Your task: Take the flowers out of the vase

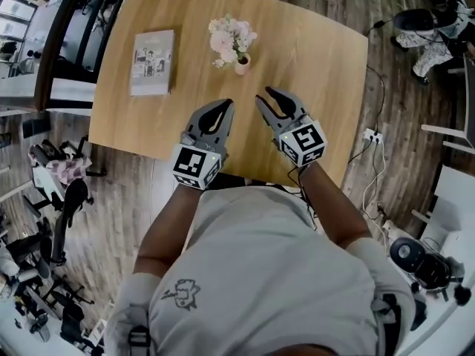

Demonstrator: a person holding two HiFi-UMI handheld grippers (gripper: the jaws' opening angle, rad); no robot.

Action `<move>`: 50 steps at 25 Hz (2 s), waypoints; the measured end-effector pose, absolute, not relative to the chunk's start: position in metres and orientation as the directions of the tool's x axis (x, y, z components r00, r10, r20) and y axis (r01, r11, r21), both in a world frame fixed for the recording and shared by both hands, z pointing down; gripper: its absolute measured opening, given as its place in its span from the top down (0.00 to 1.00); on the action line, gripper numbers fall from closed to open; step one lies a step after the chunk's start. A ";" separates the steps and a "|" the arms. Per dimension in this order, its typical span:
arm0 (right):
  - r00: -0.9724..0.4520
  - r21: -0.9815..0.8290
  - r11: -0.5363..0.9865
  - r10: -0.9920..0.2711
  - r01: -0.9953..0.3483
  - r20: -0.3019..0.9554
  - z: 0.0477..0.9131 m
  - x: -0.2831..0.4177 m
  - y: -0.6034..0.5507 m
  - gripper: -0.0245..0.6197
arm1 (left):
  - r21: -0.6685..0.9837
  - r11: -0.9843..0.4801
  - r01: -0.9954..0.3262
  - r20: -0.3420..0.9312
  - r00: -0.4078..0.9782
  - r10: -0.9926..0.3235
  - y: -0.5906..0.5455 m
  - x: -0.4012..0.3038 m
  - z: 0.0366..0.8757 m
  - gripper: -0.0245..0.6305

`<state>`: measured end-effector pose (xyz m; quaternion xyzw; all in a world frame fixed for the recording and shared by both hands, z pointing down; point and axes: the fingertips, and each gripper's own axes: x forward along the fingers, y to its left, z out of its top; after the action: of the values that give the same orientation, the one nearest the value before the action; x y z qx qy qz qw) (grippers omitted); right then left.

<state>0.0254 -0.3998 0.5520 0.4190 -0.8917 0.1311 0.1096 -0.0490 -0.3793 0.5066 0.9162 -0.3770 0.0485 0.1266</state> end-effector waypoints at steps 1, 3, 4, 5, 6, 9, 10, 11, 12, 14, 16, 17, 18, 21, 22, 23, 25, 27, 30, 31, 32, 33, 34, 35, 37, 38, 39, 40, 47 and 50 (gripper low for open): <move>-0.620 -0.147 0.609 -0.716 -0.779 0.319 0.560 0.023 -0.407 0.76 | 0.196 -0.687 -0.700 0.192 0.714 -0.673 -0.385 -0.050 0.512 0.96; -0.609 -0.153 0.598 -0.715 -0.787 0.344 0.574 0.021 -0.421 0.75 | 0.200 -0.689 -0.697 0.204 0.717 -0.667 -0.396 -0.052 0.520 0.96; -0.605 -0.154 0.593 -0.713 -0.790 0.354 0.580 0.021 -0.428 0.75 | 0.205 -0.687 -0.697 0.208 0.717 -0.666 -0.401 -0.053 0.524 0.96; -0.602 -0.157 0.590 -0.711 -0.792 0.364 0.587 0.020 -0.434 0.75 | 0.213 -0.684 -0.697 0.212 0.717 -0.664 -0.405 -0.053 0.528 0.96; -0.600 -0.161 0.588 -0.707 -0.793 0.373 0.593 0.018 -0.441 0.74 | 0.222 -0.683 -0.696 0.217 0.718 -0.662 -0.409 -0.054 0.533 0.96; -0.596 -0.166 0.584 -0.698 -0.794 0.398 0.609 0.015 -0.460 0.73 | 0.238 -0.684 -0.689 0.231 0.724 -0.649 -0.417 -0.053 0.545 0.96; -0.593 -0.162 0.583 -0.696 -0.796 0.405 0.614 0.014 -0.466 0.72 | 0.241 -0.685 -0.687 0.235 0.726 -0.646 -0.420 -0.053 0.548 0.96; -0.589 -0.158 0.582 -0.696 -0.798 0.411 0.619 0.014 -0.472 0.72 | 0.245 -0.686 -0.685 0.238 0.728 -0.643 -0.422 -0.052 0.551 0.96; -0.586 -0.158 0.580 -0.694 -0.800 0.418 0.625 0.013 -0.478 0.72 | 0.250 -0.686 -0.684 0.241 0.730 -0.640 -0.424 -0.052 0.554 0.96; -0.577 -0.160 0.572 -0.692 -0.805 0.434 0.636 0.012 -0.488 0.70 | 0.260 -0.686 -0.679 0.247 0.734 -0.633 -0.427 -0.049 0.561 0.96; -0.567 -0.159 0.563 -0.690 -0.811 0.449 0.647 0.010 -0.496 0.69 | 0.270 -0.687 -0.675 0.254 0.738 -0.625 -0.429 -0.048 0.568 0.96; -0.564 -0.160 0.561 -0.689 -0.813 0.455 0.652 0.009 -0.499 0.69 | 0.275 -0.686 -0.674 0.257 0.739 -0.623 -0.431 -0.047 0.572 0.96; -0.563 -0.161 0.559 -0.686 -0.813 0.460 0.656 0.008 -0.503 0.68 | 0.280 -0.684 -0.674 0.260 0.739 -0.621 -0.433 -0.047 0.575 0.96; -0.562 -0.162 0.558 -0.683 -0.814 0.468 0.663 0.005 -0.514 0.67 | 0.287 -0.681 -0.674 0.263 0.739 -0.620 -0.440 -0.046 0.582 0.96; -0.561 -0.159 0.560 -0.681 -0.813 0.470 0.664 0.004 -0.517 0.67 | 0.289 -0.680 -0.674 0.264 0.739 -0.620 -0.443 -0.045 0.584 0.96; -0.561 -0.155 0.563 -0.679 -0.812 0.474 0.666 0.002 -0.519 0.66 | 0.290 -0.679 -0.674 0.265 0.739 -0.620 -0.445 -0.045 0.586 0.96; -0.563 -0.152 0.568 -0.672 -0.809 0.482 0.670 -0.002 -0.524 0.66 | 0.296 -0.676 -0.675 0.267 0.738 -0.620 -0.450 -0.046 0.589 0.96; -0.563 -0.151 0.570 -0.667 -0.807 0.488 0.673 -0.007 -0.528 0.66 | 0.303 -0.672 -0.676 0.271 0.737 -0.620 -0.454 -0.047 0.592 0.96; -0.563 -0.142 0.580 -0.657 -0.802 0.501 0.676 -0.010 -0.530 0.66 | 0.306 -0.669 -0.677 0.277 0.736 -0.618 -0.454 -0.047 0.592 0.96; -0.563 -0.137 0.583 -0.655 -0.801 0.505 0.676 -0.010 -0.531 0.67 | 0.305 -0.669 -0.678 0.277 0.735 -0.619 -0.454 -0.047 0.592 0.96; -0.562 -0.133 0.585 -0.654 -0.800 0.506 0.676 -0.009 -0.532 0.70 | 0.304 -0.669 -0.679 0.279 0.734 -0.619 -0.454 -0.047 0.591 0.96; -0.561 -0.131 0.585 -0.655 -0.801 0.506 0.676 -0.007 -0.532 0.73 | 0.304 -0.667 -0.680 0.280 0.733 -0.620 -0.453 -0.047 0.591 0.96; -0.560 -0.128 0.584 -0.657 -0.802 0.505 0.676 -0.007 -0.532 0.75 | 0.305 -0.664 -0.682 0.283 0.731 -0.621 -0.452 -0.047 0.592 0.96; -0.558 -0.123 0.584 -0.660 -0.802 0.504 0.676 -0.006 -0.532 0.79 | 0.307 -0.661 -0.684 0.285 0.729 -0.622 -0.451 -0.048 0.592 0.96; -0.557 -0.114 0.588 -0.662 -0.801 0.500 0.675 -0.007 -0.533 0.84 | 0.305 -0.656 -0.690 0.282 0.724 -0.630 -0.449 -0.050 0.591 0.96; -0.559 -0.112 0.590 -0.663 -0.800 0.498 0.674 -0.007 -0.533 0.86 | 0.302 -0.654 -0.693 0.279 0.720 -0.635 -0.448 -0.050 0.590 0.96; -0.561 -0.112 0.591 -0.665 -0.799 0.494 0.672 -0.007 -0.533 0.87 | 0.298 -0.652 -0.697 0.275 0.717 -0.640 -0.447 -0.051 0.588 0.96; -0.563 -0.112 0.592 -0.667 -0.798 0.488 0.669 -0.006 -0.532 0.87 | 0.295 -0.651 -0.700 0.271 0.714 -0.645 -0.445 -0.051 0.585 0.96; -0.582 -0.122 0.590 -0.702 -0.798 0.410 0.630 -0.004 -0.527 0.88 | 0.263 -0.637 -0.725 0.246 0.689 -0.682 -0.435 -0.053 0.564 0.96; -0.590 -0.128 0.589 -0.720 -0.798 0.364 0.607 -0.002 -0.520 0.88 | 0.246 -0.638 -0.730 0.226 0.683 -0.695 -0.425 -0.049 0.549 0.96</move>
<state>-0.0017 -0.5204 0.6075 0.4309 -0.8807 0.1401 0.1383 -0.0489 -0.4252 0.5491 0.9032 -0.3945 0.0551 0.1600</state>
